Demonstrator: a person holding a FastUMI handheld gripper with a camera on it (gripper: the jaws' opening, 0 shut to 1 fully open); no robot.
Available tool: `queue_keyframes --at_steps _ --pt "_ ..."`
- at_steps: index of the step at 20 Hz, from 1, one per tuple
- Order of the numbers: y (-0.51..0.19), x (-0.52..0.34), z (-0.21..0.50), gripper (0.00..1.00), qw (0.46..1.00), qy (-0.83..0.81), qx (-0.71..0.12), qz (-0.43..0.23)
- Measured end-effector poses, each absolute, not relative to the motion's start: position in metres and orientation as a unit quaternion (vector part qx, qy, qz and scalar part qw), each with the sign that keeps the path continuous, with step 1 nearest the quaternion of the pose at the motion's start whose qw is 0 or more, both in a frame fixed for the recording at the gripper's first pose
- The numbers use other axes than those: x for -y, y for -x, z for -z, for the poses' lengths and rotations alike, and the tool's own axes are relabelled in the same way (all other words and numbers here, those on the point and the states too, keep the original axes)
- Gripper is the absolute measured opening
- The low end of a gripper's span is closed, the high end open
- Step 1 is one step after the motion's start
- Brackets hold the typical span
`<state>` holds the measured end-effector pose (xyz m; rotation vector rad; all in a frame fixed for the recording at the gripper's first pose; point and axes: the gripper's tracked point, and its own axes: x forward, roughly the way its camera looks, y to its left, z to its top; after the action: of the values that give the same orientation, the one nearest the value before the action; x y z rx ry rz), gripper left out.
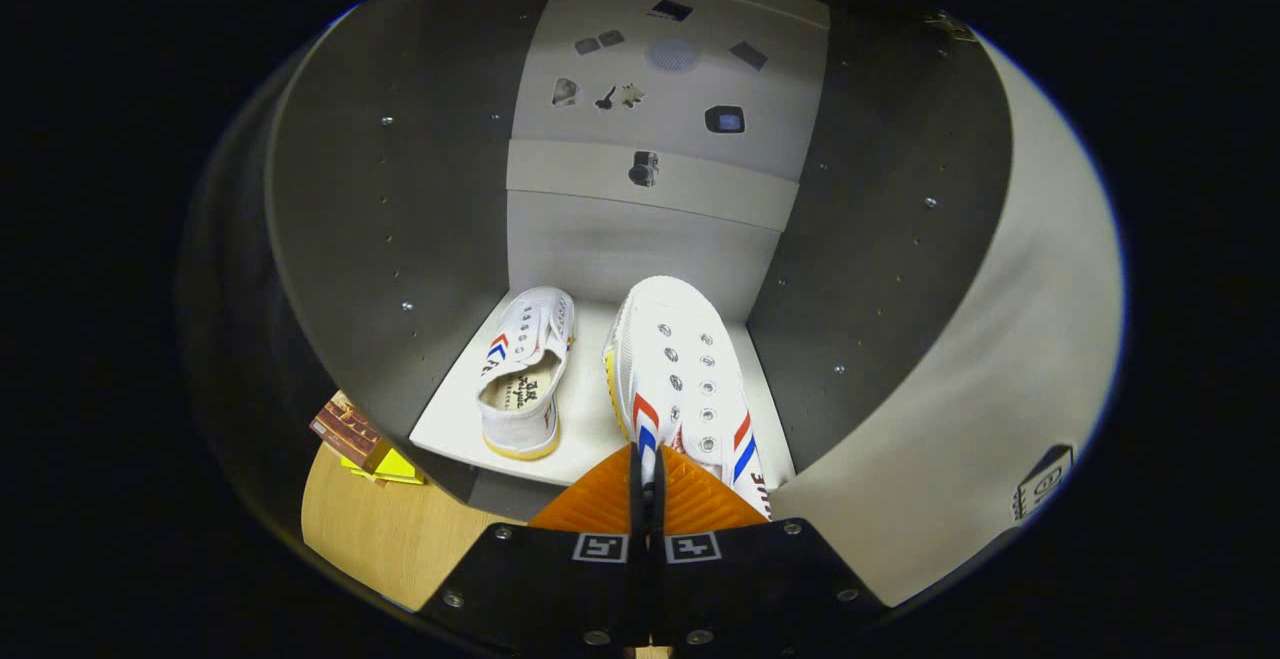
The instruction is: Open the shoe cabinet door, grab the shoes and put them into the shoe cabinet, then close the shoe cabinet door.
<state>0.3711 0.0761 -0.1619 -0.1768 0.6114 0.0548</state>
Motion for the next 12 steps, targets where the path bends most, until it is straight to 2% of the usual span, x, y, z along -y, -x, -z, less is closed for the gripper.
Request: queue_keyframes --at_steps 7,12 --pt "-0.447 -0.079 0.193 0.0 0.944 0.057 -0.325 -0.015" --pt "-0.47 -0.076 0.222 0.01 0.937 0.023 -0.348 0.001"
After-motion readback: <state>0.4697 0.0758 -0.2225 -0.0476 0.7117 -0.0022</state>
